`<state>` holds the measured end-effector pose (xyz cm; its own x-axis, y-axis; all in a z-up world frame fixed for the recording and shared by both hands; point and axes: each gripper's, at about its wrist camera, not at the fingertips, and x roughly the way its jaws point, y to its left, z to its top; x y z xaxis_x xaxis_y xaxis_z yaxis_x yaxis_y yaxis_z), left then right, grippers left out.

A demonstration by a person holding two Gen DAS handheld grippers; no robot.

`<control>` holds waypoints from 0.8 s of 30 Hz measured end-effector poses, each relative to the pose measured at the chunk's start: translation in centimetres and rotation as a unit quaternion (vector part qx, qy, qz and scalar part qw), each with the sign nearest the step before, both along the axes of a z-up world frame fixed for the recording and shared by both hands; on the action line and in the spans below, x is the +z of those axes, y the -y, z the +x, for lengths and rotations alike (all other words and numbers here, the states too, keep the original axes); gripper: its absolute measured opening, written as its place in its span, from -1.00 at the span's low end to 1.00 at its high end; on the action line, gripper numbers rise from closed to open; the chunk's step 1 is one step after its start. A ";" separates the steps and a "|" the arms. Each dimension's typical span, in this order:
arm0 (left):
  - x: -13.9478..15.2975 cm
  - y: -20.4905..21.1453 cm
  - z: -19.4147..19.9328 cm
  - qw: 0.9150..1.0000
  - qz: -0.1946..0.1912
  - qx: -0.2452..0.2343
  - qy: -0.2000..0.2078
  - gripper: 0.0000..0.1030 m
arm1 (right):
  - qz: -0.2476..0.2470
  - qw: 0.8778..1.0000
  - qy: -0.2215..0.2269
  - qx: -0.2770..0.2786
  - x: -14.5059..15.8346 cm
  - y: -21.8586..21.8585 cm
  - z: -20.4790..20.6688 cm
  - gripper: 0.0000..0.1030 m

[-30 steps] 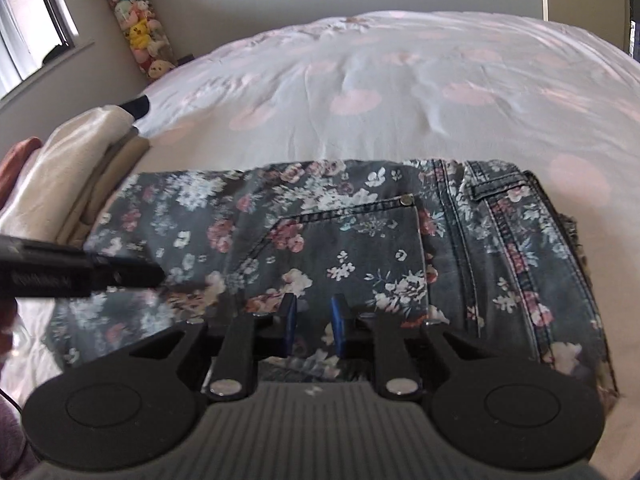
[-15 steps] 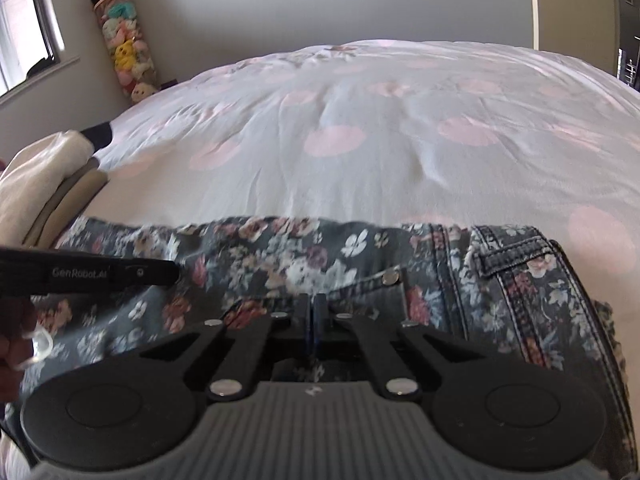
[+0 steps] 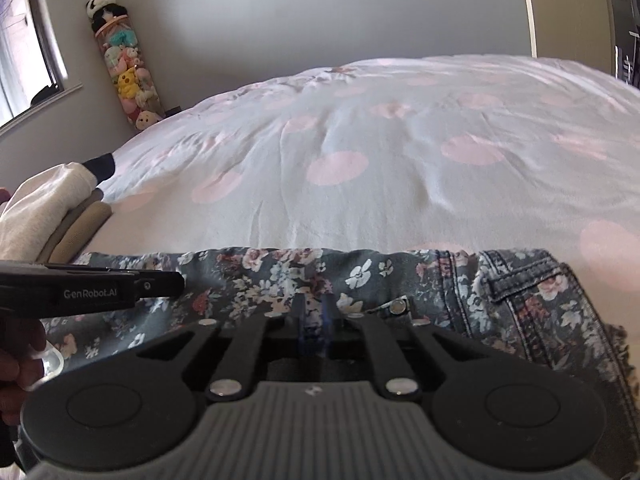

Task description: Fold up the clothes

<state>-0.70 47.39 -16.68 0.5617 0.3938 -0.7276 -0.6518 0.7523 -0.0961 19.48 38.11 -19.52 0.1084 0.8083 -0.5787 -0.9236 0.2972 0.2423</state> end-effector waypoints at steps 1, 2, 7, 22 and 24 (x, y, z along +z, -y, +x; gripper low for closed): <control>0.3 0.6 -0.3 1.000 0.000 -0.003 -0.002 -0.70 | 0.001 1.000 0.006 0.004 0.3 0.4 -0.5 -0.61; 0.6 1.2 -0.6 1.000 -0.001 -0.006 -0.005 -0.70 | 0.001 1.000 0.012 0.007 0.7 0.8 -1.0 -0.61; 1.0 4.0 -1.3 0.999 -0.013 -0.016 -0.033 -0.70 | -0.026 1.000 0.012 0.011 1.2 2.9 -3.0 -0.61; -1.0 10.6 -2.4 0.990 0.001 -0.073 -0.123 -0.70 | -0.126 0.991 0.012 0.051 0.7 6.2 -6.8 -0.26; -0.7 10.4 -2.8 0.991 -0.003 -0.070 -0.113 -0.69 | -0.108 0.993 -0.005 0.042 1.3 6.8 -6.1 -0.27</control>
